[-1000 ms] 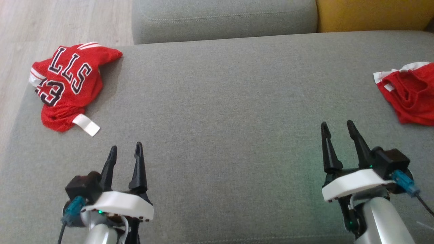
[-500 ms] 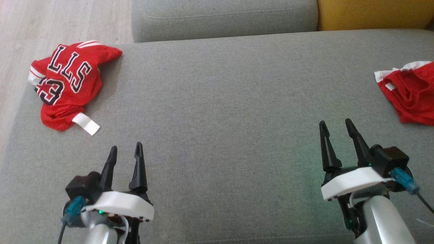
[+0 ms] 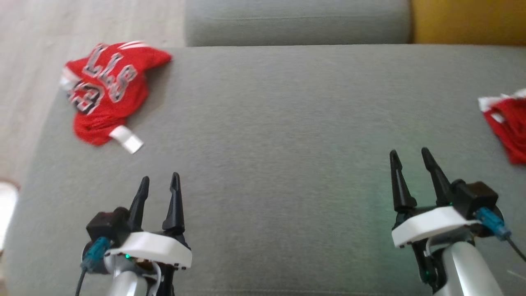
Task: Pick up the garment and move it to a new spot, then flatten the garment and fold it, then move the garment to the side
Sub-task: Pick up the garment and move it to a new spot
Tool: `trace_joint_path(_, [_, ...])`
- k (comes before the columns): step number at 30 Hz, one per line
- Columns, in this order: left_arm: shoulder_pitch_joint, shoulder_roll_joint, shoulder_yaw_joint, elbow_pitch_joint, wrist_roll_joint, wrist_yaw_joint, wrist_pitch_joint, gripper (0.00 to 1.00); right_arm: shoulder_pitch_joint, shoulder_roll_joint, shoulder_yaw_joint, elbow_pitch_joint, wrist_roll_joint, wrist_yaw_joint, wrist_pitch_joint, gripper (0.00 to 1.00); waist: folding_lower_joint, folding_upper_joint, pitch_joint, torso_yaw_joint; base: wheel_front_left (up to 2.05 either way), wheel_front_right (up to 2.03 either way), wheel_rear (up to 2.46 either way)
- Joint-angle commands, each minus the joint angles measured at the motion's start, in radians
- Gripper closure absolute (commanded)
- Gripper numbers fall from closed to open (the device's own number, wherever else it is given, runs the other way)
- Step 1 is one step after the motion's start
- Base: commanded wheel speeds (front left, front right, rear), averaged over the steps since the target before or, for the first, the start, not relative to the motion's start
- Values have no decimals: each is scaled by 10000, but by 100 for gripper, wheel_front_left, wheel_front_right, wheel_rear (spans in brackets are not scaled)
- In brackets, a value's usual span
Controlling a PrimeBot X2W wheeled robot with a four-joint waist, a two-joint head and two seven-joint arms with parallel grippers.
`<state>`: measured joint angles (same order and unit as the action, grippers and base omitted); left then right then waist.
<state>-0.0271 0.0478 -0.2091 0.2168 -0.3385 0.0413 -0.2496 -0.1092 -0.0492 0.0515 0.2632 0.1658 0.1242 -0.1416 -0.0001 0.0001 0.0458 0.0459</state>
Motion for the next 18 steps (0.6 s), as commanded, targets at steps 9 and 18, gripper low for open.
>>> trace_joint_path(9, [-383, 24, 387, -285, -5, 49, -122, 0, -34, -11, 466, -473, -22, 65, 48, 0, 1, -1, -156, 3142, 0, 0, 0])
trace_joint_path(18, [-65, 24, 731, -365, 150, -18, -122, 0, 48, -11, 908, -466, 91, 65, 87, 0, 1, -1, -317, 4837, 0, 0, 0])
